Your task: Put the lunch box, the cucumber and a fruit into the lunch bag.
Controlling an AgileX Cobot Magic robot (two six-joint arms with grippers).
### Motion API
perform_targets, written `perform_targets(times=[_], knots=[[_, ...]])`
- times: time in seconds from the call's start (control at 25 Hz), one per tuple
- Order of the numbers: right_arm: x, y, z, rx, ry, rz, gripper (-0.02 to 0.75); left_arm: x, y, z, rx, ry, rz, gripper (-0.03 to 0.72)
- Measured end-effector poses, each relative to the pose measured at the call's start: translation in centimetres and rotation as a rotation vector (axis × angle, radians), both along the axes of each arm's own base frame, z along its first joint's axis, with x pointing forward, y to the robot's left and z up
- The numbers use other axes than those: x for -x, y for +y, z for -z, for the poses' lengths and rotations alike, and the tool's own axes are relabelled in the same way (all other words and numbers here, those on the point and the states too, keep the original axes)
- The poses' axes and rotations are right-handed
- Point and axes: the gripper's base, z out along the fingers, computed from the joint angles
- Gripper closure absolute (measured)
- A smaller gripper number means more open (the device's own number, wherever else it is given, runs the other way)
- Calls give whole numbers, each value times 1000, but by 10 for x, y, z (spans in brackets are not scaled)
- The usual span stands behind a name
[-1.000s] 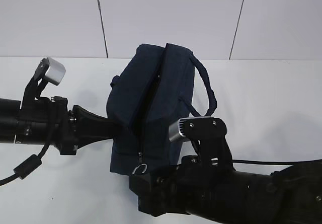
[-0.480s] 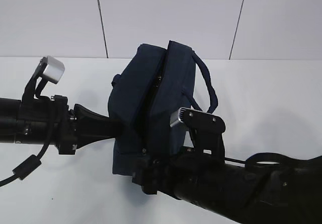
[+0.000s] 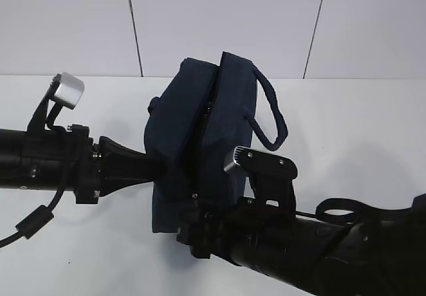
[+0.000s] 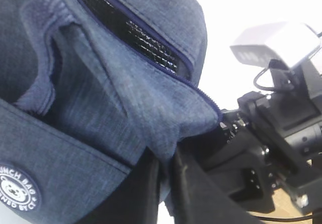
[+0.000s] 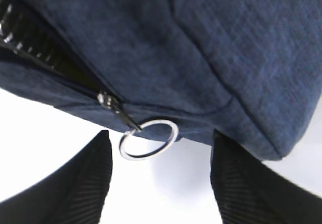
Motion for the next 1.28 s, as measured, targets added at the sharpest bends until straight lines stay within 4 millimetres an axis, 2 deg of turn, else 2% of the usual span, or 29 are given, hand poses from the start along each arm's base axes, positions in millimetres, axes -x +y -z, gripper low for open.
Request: perform_targets(times=[0.24,0.44,0.72,1.0,1.28], knots=[[-2,-4,1,-3,27,78,265,0,0,0,2,0,1,678],[-4,-5,0,-5,13,98,367,0,0,0,5,0,3,678],[-6,-5,-2,-20,-24,98,447,0,0,-1,7,0,4,678],[-5,-2,-3,0,-59,27,496,0,0,-1,7,0,4,678],[0,3,-2,59,-86,-106,502,0,0,0,-1,0,0,678]])
